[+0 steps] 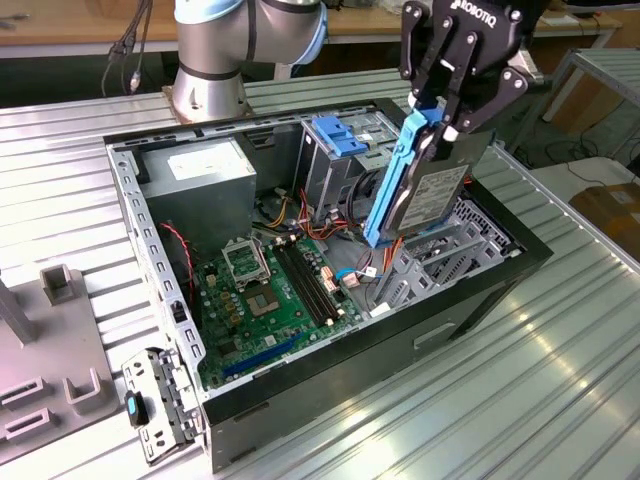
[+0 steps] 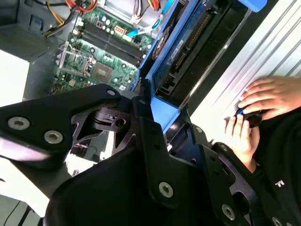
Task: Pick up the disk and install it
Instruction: 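Insert the disk into the insertion slot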
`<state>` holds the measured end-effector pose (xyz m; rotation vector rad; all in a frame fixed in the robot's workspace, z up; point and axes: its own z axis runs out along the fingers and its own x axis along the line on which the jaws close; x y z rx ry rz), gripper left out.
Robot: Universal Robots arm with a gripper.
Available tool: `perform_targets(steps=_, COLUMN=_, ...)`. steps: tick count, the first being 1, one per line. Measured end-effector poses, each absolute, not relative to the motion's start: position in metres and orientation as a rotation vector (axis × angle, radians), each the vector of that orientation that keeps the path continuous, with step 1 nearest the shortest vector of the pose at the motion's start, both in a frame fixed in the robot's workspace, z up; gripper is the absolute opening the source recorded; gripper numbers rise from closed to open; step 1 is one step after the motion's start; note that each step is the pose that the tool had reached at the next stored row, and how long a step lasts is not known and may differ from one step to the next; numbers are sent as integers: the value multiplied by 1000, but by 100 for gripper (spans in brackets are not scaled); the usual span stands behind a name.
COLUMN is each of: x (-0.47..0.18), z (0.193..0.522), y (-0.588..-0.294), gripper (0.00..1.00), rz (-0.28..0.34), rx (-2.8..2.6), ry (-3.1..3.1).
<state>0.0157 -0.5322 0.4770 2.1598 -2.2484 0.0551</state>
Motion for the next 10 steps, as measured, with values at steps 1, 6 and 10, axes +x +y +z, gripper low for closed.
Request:
perform_targets(steps=1, x=28, z=477, y=-533, gripper=37, rz=55, rx=2160, ry=-2248)
perform_targets(steps=6, x=35, z=477, y=-533, gripper=37, rz=55, rx=2160, ry=-2248)
perform_targets(steps=10, x=49, z=475, y=-535, gripper=37, rz=54, rx=2159, ry=-2248)
